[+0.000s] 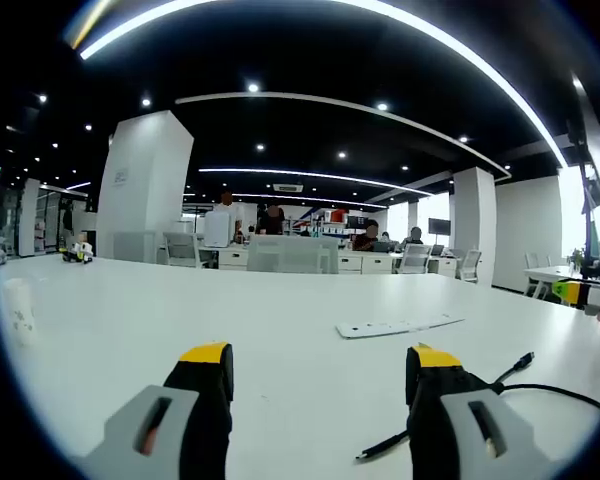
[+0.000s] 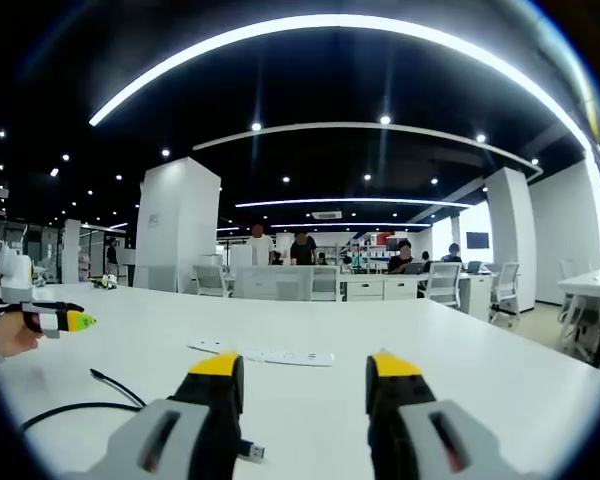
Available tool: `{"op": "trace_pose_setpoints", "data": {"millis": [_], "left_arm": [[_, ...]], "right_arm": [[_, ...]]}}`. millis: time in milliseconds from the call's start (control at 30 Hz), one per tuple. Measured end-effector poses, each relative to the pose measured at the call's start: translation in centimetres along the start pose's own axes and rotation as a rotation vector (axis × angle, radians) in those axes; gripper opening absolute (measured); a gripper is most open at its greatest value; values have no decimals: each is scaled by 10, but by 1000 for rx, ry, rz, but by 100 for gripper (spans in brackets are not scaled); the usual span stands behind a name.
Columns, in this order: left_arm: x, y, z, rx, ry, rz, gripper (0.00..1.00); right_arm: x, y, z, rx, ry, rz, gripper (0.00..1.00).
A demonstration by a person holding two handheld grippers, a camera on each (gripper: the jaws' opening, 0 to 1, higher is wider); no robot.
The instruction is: Find the charging cable on the desk, coil it up and secure with Velcro.
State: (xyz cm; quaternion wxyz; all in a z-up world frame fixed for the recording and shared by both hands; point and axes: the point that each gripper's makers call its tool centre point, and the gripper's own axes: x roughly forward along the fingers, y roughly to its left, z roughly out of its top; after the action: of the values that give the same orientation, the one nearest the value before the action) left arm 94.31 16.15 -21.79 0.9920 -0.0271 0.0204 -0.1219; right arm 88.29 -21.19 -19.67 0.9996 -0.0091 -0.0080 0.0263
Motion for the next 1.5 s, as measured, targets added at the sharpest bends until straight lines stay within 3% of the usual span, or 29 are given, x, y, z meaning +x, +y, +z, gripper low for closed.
{"op": "trace_pose_setpoints", "data": {"millis": [533,833,1100,1267,1367,1500], "left_arm": [[-6,-1,-2,5,9,-7,70],[-25,-5,0,25,17,-37,70],[-49,-14,11,33,-11,-82,70],[-69,-18,9,48,-17,-99,71],[-84,-29,7,-4,-7,-158,71],[-104,-33,7,14,-19,-160,71]], "right_arm": [[-10,-4,-2,5,11,3,49],[-27,-4,-4,11,29,24,50],[-49,-3,5,14,12,54,50],[-68,-3,12,10,-14,73,51],[-78,-5,15,-11,-30,70,51],[-93,-12,19,-34,-51,53,51]]}}
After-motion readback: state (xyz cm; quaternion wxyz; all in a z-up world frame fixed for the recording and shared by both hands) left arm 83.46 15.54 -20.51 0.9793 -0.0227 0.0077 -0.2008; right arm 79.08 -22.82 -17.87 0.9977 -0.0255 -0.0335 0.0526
